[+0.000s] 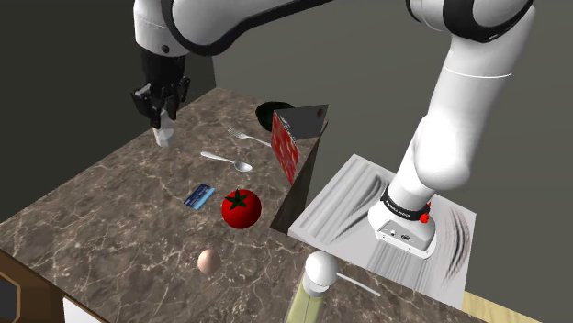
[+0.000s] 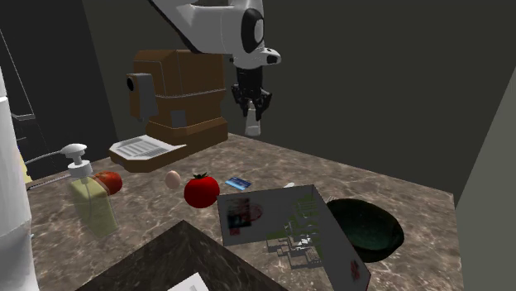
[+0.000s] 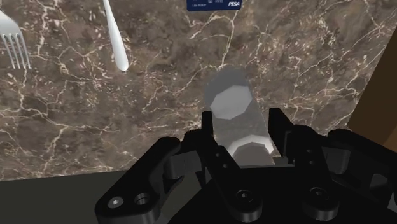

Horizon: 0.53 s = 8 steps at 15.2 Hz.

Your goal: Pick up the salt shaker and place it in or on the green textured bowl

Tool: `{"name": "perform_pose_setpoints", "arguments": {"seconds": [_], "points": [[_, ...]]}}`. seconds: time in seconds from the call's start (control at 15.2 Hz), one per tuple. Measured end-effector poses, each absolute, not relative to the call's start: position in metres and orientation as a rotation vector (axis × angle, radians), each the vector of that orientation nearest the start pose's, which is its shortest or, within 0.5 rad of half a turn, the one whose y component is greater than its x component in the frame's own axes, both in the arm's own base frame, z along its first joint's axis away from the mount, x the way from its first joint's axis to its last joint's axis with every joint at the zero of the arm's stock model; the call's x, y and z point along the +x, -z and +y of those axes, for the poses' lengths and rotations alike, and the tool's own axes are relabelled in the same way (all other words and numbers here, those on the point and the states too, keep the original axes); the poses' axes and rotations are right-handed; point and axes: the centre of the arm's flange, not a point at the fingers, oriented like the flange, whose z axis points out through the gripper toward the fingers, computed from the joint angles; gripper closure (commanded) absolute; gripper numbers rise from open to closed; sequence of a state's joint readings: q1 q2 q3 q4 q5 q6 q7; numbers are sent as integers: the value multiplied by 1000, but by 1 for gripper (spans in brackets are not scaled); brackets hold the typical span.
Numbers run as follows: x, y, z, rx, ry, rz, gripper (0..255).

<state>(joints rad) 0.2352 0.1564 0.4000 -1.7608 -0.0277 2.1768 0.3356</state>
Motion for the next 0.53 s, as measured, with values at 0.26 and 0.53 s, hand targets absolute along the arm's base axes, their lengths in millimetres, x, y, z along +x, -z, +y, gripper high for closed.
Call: {"name": "perform_pose_setpoints", "arguments": {"seconds": [0.26,0.53], "points": [[510,-508,316,-2933,334,-442,255],[508,-509,257,-2933,334,-440,255]]}}
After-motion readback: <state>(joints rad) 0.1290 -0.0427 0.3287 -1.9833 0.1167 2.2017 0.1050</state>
